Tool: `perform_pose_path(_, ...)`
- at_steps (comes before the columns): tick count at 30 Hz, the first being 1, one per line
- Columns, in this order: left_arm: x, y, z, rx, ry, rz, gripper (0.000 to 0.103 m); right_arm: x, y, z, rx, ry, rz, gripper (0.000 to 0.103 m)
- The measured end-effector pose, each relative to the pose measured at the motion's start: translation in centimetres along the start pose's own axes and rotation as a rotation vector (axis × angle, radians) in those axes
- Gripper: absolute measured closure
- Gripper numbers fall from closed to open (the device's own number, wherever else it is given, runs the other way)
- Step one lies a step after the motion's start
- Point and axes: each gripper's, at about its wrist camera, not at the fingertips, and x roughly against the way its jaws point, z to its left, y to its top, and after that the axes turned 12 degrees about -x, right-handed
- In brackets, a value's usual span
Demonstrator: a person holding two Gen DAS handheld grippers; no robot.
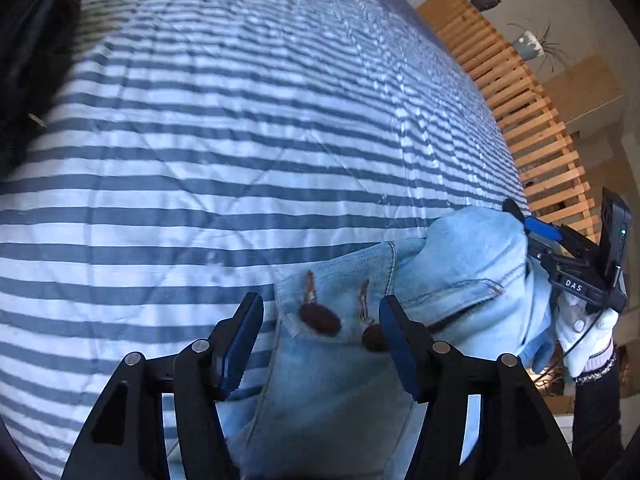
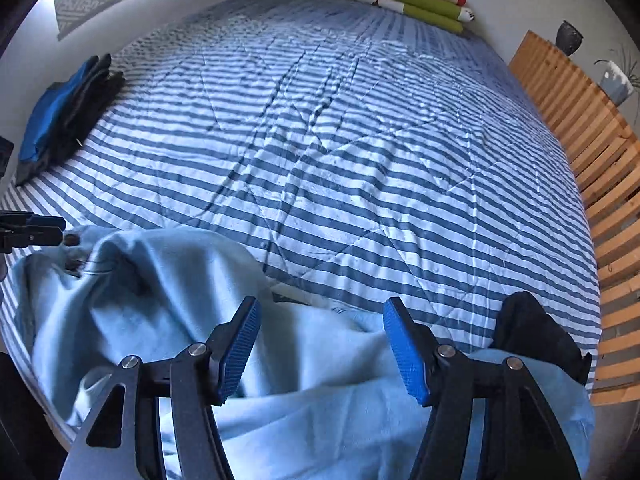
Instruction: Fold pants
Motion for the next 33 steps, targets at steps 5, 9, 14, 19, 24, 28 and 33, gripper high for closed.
perform_pose_path(5,-1.0,-0.1,-3.5,-0.097,0.073,-0.073,0.089,-1.9,-1.2,-1.0,-0.002,0.021,0.062,0.047)
perform_pose_path(9,3.2,0.2,-2.9,0.004,0.012,-0.22,0.09,-0.9,-2.4,0.3,0.042,-0.036,0.039,0.097)
perform_pose_path(14,11.2,0.1,-1.3,0.035,0.071,-0.382,0.091,4.3,-1.0,1.7,0.01,-0.011,-0.087,0.101)
perform_pose_path(19,22.4,-1.6,2.2,0.095,0.106,-0.56,0.091,9.9,1.5,5.6,0.036,0.095,-0.194,0.101)
perform_pose_path(24,31.3,-4.4,5.0,0.131,0.238,-0.648,0.09,14.3,2.4,12.5,0.11,0.259,-0.271,0.1)
perform_pose_path(28,31.4,-5.3,9.6,0.233,0.386,-0.469,0.084,13.1,1.9,15.6,0.153,0.275,-0.208,0.069)
perform_pose_path(33,28.6,-7.3,7.9,0.127,0.485,-0.385,0.084,10.9,-0.3,9.6,0.076,0.158,-0.177,0.057)
